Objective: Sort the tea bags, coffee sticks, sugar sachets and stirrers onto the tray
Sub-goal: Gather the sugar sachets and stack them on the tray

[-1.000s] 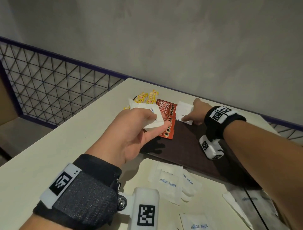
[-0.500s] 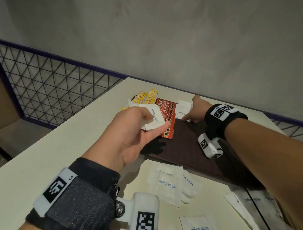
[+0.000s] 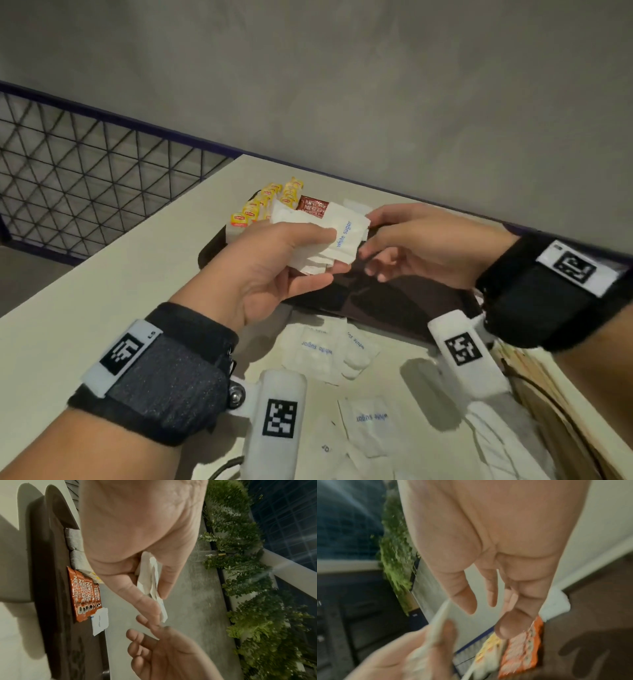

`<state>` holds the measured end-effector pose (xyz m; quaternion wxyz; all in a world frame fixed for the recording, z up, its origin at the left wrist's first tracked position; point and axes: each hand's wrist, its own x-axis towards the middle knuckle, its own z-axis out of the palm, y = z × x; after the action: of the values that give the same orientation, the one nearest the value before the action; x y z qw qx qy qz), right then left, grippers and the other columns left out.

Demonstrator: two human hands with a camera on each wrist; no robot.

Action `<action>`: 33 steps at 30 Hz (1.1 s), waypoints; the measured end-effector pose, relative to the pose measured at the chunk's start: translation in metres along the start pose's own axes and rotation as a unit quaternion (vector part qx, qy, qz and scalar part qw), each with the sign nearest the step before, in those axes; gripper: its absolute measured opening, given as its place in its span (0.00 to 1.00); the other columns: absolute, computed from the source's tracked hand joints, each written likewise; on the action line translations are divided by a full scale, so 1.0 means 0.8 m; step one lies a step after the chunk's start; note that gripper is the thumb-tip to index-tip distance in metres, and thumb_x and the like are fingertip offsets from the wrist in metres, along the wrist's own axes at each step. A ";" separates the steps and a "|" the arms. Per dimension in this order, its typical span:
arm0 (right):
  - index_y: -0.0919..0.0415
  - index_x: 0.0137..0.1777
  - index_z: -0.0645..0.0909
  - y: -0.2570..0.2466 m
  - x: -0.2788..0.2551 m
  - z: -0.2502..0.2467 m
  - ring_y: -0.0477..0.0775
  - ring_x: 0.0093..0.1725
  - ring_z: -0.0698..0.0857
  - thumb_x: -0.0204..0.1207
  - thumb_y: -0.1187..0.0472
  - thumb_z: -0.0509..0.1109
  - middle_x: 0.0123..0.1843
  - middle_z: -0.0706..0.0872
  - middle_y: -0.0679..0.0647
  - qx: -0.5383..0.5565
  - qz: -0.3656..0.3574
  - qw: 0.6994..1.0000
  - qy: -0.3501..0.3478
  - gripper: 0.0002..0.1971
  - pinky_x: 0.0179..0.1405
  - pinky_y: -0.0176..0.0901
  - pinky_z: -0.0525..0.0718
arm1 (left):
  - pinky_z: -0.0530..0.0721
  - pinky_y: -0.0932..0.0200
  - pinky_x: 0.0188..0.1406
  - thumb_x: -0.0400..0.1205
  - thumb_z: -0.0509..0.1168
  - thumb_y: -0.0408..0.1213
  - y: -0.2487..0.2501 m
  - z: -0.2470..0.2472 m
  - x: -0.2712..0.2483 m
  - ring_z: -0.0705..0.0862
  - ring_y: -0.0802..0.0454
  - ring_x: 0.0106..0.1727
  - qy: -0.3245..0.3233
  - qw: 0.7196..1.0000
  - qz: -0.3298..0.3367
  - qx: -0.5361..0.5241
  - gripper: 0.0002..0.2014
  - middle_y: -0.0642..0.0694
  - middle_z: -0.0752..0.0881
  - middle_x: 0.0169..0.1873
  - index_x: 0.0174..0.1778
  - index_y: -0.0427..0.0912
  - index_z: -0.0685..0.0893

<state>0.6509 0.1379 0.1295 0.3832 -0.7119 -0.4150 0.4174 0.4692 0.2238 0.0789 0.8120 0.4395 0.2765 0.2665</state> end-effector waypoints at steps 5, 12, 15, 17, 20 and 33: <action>0.65 0.68 0.82 0.020 -0.063 0.039 0.58 0.46 0.85 0.79 0.76 0.64 0.54 0.90 0.65 0.141 -0.016 0.989 -0.044 0.18 0.42 0.46 0.88 | 0.85 0.66 0.23 0.81 0.75 0.31 -0.016 0.012 -0.006 0.94 0.51 0.39 -0.043 0.996 -0.010 0.074 0.17 0.42 0.96 0.47 0.66 0.41 0.86; 0.68 0.60 0.81 0.082 -0.070 0.063 0.52 0.33 0.83 0.82 0.61 0.73 0.42 0.87 0.64 0.299 0.016 0.945 0.129 0.12 0.27 0.41 0.87 | 0.92 0.61 0.30 0.85 0.69 0.26 -0.028 0.023 -0.015 0.95 0.40 0.51 -0.101 0.991 -0.063 0.062 0.16 0.32 0.93 0.55 0.69 0.36 0.84; 0.66 0.57 0.83 0.090 -0.074 0.055 0.52 0.36 0.87 0.83 0.62 0.71 0.44 0.92 0.63 0.343 0.038 0.926 0.154 0.08 0.31 0.43 0.87 | 0.93 0.56 0.32 0.88 0.62 0.25 -0.027 0.026 -0.015 0.95 0.37 0.53 -0.097 0.992 -0.069 0.041 0.16 0.31 0.93 0.57 0.70 0.36 0.83; 0.64 0.58 0.83 0.095 -0.080 0.046 0.56 0.46 0.91 0.83 0.64 0.68 0.52 0.93 0.63 0.413 0.034 0.897 0.152 0.08 0.37 0.45 0.87 | 0.93 0.55 0.35 0.88 0.59 0.24 -0.027 0.027 -0.015 0.94 0.35 0.56 -0.108 0.991 -0.068 0.045 0.17 0.30 0.92 0.58 0.72 0.36 0.81; 0.65 0.62 0.81 0.101 -0.088 0.034 0.60 0.49 0.90 0.80 0.66 0.65 0.49 0.93 0.63 0.498 0.019 0.849 0.177 0.12 0.42 0.48 0.88 | 0.93 0.57 0.35 0.88 0.65 0.27 -0.026 0.025 -0.016 0.93 0.34 0.58 -0.120 0.988 -0.067 0.076 0.18 0.32 0.92 0.59 0.74 0.37 0.79; 0.60 0.40 0.81 0.102 -0.091 0.040 0.51 0.37 0.79 0.68 0.59 0.75 0.39 0.81 0.55 0.472 -0.098 0.871 0.097 0.06 0.34 0.43 0.83 | 0.82 0.67 0.20 0.80 0.76 0.32 -0.028 0.025 -0.012 0.90 0.53 0.39 -0.061 0.990 -0.026 0.123 0.16 0.40 0.94 0.47 0.64 0.43 0.88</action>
<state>0.6214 0.0482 0.0654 0.7509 -0.4383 -0.1973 0.4529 0.4799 0.1955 0.0709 0.7736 0.5445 0.2682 0.1819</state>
